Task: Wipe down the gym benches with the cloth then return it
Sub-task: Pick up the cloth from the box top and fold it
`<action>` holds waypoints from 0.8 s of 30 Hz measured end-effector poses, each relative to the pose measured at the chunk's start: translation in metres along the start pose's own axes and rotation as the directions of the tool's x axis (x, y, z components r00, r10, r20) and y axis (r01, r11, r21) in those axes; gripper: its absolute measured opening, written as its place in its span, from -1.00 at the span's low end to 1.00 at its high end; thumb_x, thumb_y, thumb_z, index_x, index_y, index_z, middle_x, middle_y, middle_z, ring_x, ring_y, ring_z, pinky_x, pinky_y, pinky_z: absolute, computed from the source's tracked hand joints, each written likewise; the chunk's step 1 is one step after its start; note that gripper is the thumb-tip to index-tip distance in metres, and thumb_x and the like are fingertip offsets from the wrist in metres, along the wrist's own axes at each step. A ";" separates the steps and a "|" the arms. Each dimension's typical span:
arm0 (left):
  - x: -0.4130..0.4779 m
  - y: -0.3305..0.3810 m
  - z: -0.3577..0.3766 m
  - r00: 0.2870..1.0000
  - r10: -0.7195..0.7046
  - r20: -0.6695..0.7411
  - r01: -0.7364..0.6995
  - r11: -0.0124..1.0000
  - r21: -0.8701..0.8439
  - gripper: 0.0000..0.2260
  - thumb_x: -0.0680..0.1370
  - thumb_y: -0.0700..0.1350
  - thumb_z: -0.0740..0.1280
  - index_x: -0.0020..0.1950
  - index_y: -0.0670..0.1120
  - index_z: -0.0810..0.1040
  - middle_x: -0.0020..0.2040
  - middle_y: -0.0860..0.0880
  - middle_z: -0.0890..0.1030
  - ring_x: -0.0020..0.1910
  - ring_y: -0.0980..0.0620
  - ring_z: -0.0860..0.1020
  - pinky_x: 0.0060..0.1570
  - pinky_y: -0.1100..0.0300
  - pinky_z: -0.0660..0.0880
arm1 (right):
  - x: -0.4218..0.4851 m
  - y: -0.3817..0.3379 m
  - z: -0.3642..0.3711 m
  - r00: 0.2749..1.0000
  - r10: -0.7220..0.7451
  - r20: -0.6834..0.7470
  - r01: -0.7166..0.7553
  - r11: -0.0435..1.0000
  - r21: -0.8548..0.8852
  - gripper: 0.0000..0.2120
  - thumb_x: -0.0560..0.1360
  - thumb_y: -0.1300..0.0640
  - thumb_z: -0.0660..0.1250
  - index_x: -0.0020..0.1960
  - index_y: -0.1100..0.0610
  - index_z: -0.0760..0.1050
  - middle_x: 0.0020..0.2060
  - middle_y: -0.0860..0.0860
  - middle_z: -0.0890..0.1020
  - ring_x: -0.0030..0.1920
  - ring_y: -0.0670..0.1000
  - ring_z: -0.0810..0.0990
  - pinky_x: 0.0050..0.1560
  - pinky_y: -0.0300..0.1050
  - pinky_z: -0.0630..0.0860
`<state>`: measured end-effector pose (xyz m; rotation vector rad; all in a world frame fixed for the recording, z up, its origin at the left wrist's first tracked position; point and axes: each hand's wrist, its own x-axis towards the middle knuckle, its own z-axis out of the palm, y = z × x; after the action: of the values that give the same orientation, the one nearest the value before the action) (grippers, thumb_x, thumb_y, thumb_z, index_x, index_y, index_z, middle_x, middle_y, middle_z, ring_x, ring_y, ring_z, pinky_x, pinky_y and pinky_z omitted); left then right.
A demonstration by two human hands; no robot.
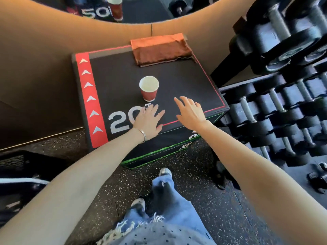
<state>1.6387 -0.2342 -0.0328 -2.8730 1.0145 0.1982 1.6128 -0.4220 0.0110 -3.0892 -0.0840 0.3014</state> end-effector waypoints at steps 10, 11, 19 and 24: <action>0.081 0.011 0.011 0.993 -0.116 0.030 0.118 0.987 -0.107 -0.48 0.62 0.14 0.00 0.54 0.01 0.00 0.55 -0.14 0.07 0.52 -0.11 0.05 0.44 -0.02 0.13 | 0.058 0.056 0.014 0.991 -0.069 0.119 0.070 0.998 -0.004 -0.37 0.58 0.04 0.22 0.54 0.08 -0.01 0.48 0.07 0.15 0.44 0.13 0.17 0.39 0.18 0.19; 0.084 0.010 0.011 0.990 -0.137 0.032 0.140 0.982 -0.127 -0.48 0.62 0.13 0.01 0.54 0.01 0.01 0.55 -0.13 0.07 0.52 -0.11 0.05 0.41 -0.03 0.19 | 0.063 0.058 0.014 0.989 -0.083 0.126 0.083 0.997 0.002 -0.37 0.58 0.04 0.22 0.54 0.08 -0.01 0.48 0.08 0.15 0.44 0.13 0.17 0.40 0.18 0.19; 0.091 -0.014 0.021 0.968 -0.246 0.056 0.251 0.958 -0.138 -0.48 0.62 0.14 0.01 0.54 -0.01 0.04 0.54 -0.15 0.09 0.52 -0.11 0.05 0.46 0.03 0.09 | 0.098 0.051 0.013 0.970 -0.198 0.141 0.198 0.980 0.014 -0.38 0.59 0.05 0.21 0.54 0.08 -0.02 0.49 0.08 0.14 0.46 0.13 0.15 0.41 0.18 0.18; 0.094 -0.040 0.022 0.954 -0.295 0.054 0.299 0.947 -0.113 -0.48 0.62 0.13 0.01 0.54 -0.02 0.04 0.54 -0.15 0.10 0.52 -0.09 0.06 0.47 0.04 0.05 | 0.124 0.039 0.007 0.961 -0.237 0.140 0.237 0.971 0.023 -0.38 0.59 0.05 0.21 0.54 0.08 -0.01 0.48 0.08 0.15 0.45 0.13 0.16 0.40 0.17 0.18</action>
<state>1.7342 -0.2582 -0.0668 -3.0696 0.5684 0.2963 1.7348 -0.4540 -0.0213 -3.0043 -0.4527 0.5079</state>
